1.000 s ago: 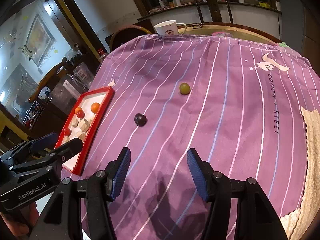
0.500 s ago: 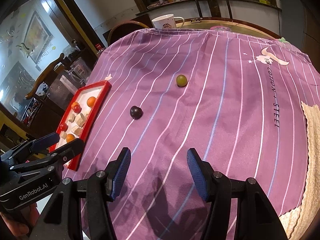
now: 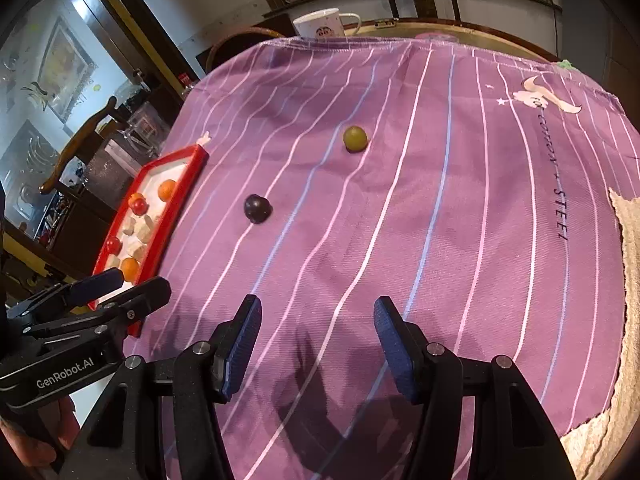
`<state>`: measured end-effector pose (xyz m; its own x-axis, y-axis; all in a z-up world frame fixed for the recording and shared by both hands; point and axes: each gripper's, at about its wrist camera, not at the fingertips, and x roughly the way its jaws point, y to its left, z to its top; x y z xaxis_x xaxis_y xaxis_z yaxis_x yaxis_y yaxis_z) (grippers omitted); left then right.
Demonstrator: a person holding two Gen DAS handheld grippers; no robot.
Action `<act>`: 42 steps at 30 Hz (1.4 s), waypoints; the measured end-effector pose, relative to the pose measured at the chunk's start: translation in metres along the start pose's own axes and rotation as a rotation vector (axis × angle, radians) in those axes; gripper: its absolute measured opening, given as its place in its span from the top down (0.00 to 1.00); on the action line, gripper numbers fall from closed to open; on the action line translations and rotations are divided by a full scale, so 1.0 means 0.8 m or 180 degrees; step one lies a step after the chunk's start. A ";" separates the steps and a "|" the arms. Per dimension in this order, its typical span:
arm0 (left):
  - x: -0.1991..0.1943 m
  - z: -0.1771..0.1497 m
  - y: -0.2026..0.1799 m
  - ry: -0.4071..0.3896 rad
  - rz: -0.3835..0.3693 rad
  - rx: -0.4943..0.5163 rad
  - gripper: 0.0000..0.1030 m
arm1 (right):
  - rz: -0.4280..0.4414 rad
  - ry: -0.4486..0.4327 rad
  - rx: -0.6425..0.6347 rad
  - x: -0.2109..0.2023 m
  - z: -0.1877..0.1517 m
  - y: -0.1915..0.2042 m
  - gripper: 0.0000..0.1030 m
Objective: Organize fruits
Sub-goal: 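Withdraw both open tools from the tray toward the plum and grape, then grasp the dark plum with the left tool while the right tool grasps the green grape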
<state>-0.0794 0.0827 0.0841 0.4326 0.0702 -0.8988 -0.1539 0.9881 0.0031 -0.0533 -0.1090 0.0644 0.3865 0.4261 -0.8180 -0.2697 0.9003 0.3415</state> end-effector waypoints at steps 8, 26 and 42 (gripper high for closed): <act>0.025 -0.006 0.031 0.0081 -0.0174 -0.0329 0.30 | -0.0164 -0.0100 -0.0126 0.034 0.064 -0.013 0.38; 0.048 0.000 0.060 0.0062 -0.0345 -0.0459 0.30 | -0.0669 -0.0006 -0.0526 0.157 0.176 -0.018 0.69; 0.129 0.081 -0.022 0.0039 -0.0620 0.0243 0.62 | -0.0252 -0.0020 -0.0211 0.087 0.117 -0.039 0.74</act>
<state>0.0254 0.0811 0.0193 0.4368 -0.1245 -0.8909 -0.0005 0.9903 -0.1387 0.0643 -0.0994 0.0399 0.4145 0.3546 -0.8381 -0.2959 0.9234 0.2443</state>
